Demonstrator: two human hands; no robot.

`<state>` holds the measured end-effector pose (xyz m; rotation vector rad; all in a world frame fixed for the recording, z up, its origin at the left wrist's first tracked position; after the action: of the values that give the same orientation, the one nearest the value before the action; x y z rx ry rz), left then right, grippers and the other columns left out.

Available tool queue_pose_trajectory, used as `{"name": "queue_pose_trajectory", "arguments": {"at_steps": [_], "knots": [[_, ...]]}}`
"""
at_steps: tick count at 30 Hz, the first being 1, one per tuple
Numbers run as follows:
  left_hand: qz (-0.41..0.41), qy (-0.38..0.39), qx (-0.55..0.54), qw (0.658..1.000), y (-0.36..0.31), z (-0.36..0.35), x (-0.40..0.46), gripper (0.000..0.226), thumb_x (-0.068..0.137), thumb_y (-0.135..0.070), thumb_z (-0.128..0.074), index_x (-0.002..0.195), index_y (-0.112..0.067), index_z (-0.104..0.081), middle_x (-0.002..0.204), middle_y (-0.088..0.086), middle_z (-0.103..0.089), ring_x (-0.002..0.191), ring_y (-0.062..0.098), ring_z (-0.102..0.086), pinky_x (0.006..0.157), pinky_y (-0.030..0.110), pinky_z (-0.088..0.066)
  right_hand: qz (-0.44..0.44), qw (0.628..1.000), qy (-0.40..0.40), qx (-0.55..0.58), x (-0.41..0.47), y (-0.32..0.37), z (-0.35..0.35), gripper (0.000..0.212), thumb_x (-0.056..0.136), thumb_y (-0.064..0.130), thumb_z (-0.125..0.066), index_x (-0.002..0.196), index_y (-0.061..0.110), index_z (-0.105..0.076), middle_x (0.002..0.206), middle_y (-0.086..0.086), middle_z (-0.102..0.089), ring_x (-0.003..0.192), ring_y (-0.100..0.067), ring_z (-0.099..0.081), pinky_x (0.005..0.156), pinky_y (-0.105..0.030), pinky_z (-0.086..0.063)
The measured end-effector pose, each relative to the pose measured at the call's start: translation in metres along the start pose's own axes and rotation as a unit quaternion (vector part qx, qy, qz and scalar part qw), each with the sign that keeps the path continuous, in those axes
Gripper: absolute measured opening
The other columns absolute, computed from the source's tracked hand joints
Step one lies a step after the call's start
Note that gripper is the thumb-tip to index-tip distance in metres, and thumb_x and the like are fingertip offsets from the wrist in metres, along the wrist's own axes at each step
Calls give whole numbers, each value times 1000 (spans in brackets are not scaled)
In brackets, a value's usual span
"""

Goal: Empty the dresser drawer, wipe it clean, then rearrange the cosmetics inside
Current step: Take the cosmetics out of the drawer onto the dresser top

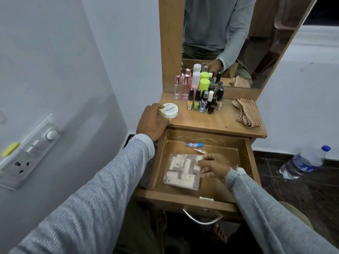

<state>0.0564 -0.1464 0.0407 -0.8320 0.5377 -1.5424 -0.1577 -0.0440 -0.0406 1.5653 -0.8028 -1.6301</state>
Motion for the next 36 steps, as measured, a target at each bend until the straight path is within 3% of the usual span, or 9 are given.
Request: {"name": "queue_pose_trajectory", "arguments": {"at_steps": [6,11,18,21,25,29,31,36], "knots": [[39,73,110,990,-10,-12,37,77,75,-39,-79,137,-20,-37,135,7,-45,121,28,-49,99,45,-48,52,996,3,71,-19,25,32,18,82,-2,-66,98,4,-60,93,-19,-70,70,-22,-67,52,-28,-57],[48,128,167,976,-11,-21,45,82,77,-33,-78,142,-20,-28,135,11,-50,121,32,-51,99,47,-48,87,987,-4,133,-29,42,35,18,83,-2,-64,99,4,-58,90,-17,-69,71,-23,-67,50,-26,-55],[100,53,38,993,-10,13,56,87,75,-34,-80,143,-23,-27,135,9,-54,118,32,-56,95,40,-50,87,976,-39,196,-9,53,11,18,82,0,-67,95,8,-58,95,-19,-67,74,-25,-66,65,-38,-59],[79,42,-6,996,-16,31,58,87,75,-32,-81,143,-23,-28,130,9,-57,113,28,-57,93,36,-47,86,963,-48,252,2,60,-10,18,82,1,-68,96,6,-57,95,-19,-70,76,-26,-70,69,-38,-60],[49,68,-7,996,-27,31,45,88,76,-31,-81,145,-21,-26,123,6,-58,104,22,-55,88,29,-43,86,943,-59,316,17,70,-40,27,84,1,-67,108,-2,-56,91,-18,-70,73,-22,-69,61,-30,-59],[42,81,12,996,-27,18,32,90,75,-30,-81,145,-20,-26,127,8,-59,114,28,-56,94,35,-45,69,921,-107,367,32,68,-57,38,80,0,-72,114,-6,-54,96,-22,-68,75,-22,-69,58,-24,-58],[38,86,22,995,-25,11,27,89,74,-30,-82,144,-20,-27,127,8,-60,115,28,-56,95,34,-45,66,918,-125,370,34,66,-63,39,79,2,-75,112,-6,-56,100,-24,-68,79,-24,-70,58,-22,-58],[51,99,39,993,-20,-1,26,91,71,-29,-84,143,-20,-28,130,6,-58,114,28,-57,95,38,-50,95,926,-114,346,37,64,-69,26,77,2,-77,96,1,-59,86,-17,-70,72,-23,-69,60,-24,-59]]}}
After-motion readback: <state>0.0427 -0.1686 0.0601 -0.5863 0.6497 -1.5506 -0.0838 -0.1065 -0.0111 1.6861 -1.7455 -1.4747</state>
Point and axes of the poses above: each hand's wrist, its own x-axis towards the middle knuckle, its own z-axis out of the back of the hand, y = z × x, the point moved 4 cm from there along x, towards the middle knuckle
